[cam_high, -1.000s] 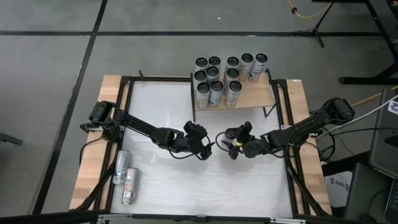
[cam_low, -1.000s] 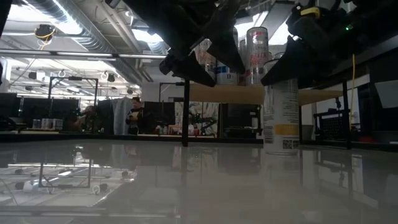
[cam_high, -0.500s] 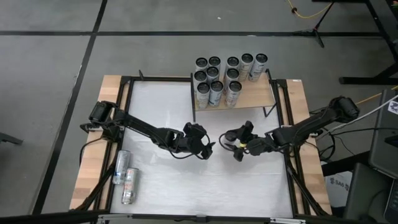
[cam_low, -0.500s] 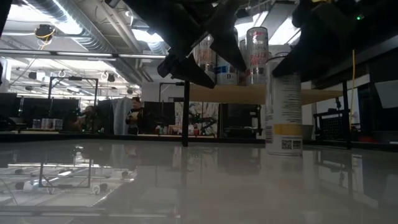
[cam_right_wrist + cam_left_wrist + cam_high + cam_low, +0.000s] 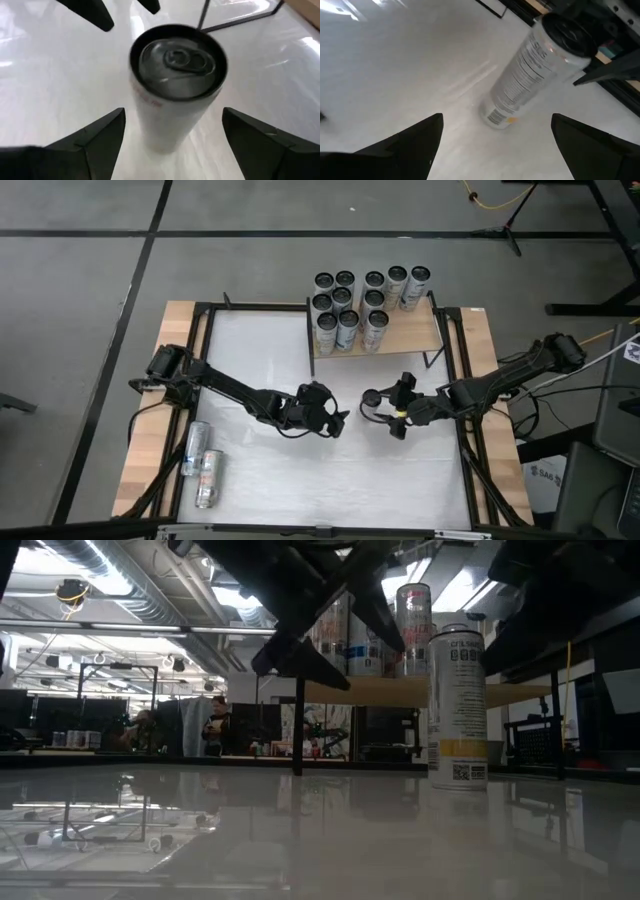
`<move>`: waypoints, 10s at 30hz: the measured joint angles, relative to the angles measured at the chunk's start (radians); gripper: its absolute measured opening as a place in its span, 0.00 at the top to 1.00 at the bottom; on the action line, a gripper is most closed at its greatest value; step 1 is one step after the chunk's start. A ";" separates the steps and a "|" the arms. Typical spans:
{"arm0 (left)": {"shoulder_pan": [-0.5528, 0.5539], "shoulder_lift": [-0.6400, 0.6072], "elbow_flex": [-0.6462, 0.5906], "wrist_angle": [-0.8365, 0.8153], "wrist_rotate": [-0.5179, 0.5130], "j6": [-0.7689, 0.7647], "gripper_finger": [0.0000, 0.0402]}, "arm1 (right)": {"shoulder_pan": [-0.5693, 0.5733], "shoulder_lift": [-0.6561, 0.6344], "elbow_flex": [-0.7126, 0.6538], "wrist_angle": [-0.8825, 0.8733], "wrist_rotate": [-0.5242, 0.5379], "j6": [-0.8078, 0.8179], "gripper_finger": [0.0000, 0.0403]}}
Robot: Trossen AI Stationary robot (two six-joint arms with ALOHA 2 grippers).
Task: Place canned beverage on shelf
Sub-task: Put the orange soda can on the shelf aligned with the orange soda can
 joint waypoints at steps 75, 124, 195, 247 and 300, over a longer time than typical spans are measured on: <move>0.024 0.109 0.000 0.154 -0.001 0.000 0.09 | 0.000 -0.014 0.000 -0.098 -0.076 -0.163 0.20; 0.029 0.108 0.000 0.237 0.075 0.103 0.09 | 0.000 -0.015 0.000 0.016 -0.080 -0.218 0.20; -0.048 0.108 0.000 0.163 -0.073 0.163 0.09 | -0.111 -0.012 0.246 -0.033 -0.063 -0.245 0.20; -0.048 0.108 0.000 0.146 -0.073 0.163 0.09 | -0.125 0.198 0.243 -0.077 -0.140 -0.233 0.41; -0.047 0.108 0.000 0.147 -0.082 0.163 0.09 | -0.390 0.001 0.953 -0.874 -0.186 -0.476 0.40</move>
